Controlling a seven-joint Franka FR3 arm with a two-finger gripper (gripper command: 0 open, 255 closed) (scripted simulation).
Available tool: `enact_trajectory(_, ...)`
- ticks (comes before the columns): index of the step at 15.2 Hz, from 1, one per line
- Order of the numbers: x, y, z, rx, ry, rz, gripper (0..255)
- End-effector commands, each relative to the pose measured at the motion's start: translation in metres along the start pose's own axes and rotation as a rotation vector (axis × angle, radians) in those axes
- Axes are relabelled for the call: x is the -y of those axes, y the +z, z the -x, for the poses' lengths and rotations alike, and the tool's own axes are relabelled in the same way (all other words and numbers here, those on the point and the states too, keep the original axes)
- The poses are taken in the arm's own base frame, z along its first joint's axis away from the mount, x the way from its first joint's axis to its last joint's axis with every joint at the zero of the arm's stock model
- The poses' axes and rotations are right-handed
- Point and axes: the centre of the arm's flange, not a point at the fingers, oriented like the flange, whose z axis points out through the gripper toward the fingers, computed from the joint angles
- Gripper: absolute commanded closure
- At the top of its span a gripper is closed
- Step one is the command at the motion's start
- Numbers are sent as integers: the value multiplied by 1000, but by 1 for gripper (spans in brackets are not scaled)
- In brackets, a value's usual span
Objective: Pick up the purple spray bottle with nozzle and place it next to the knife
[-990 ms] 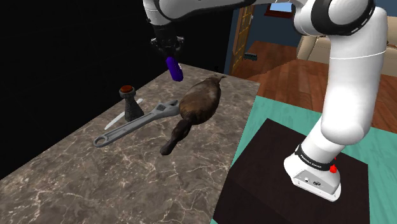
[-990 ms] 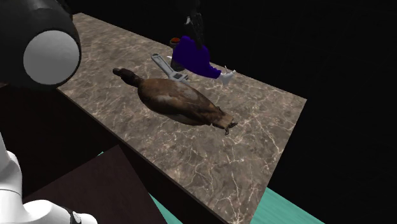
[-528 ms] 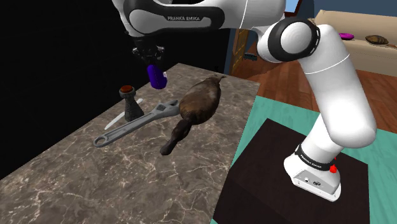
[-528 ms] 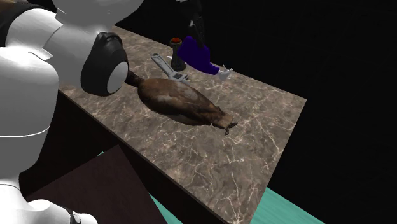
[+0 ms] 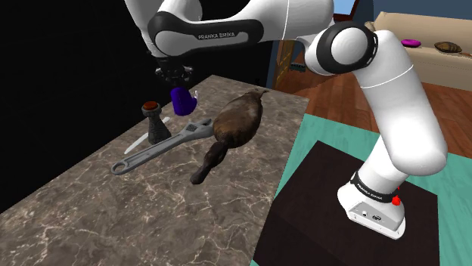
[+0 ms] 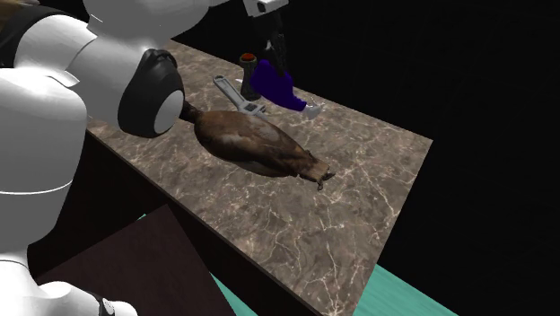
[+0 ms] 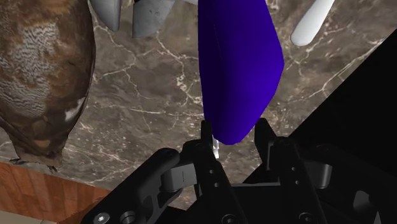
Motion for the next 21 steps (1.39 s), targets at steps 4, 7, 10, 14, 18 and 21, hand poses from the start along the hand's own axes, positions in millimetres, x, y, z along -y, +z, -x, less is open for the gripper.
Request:
enact_trajectory(4,1,34,5,-1,3,12,255)
enact_trajectory(7,1,34,5,-1,3,12,255)
enact_trajectory(10,1,34,5,-1,3,12,255)
enact_trajectory(14,2,35,5,-1,3,12,0)
enact_trajectory(18,2,21,5,-1,3,12,0)
enact_trajectory(21,2,-16,5,-1,3,12,0)
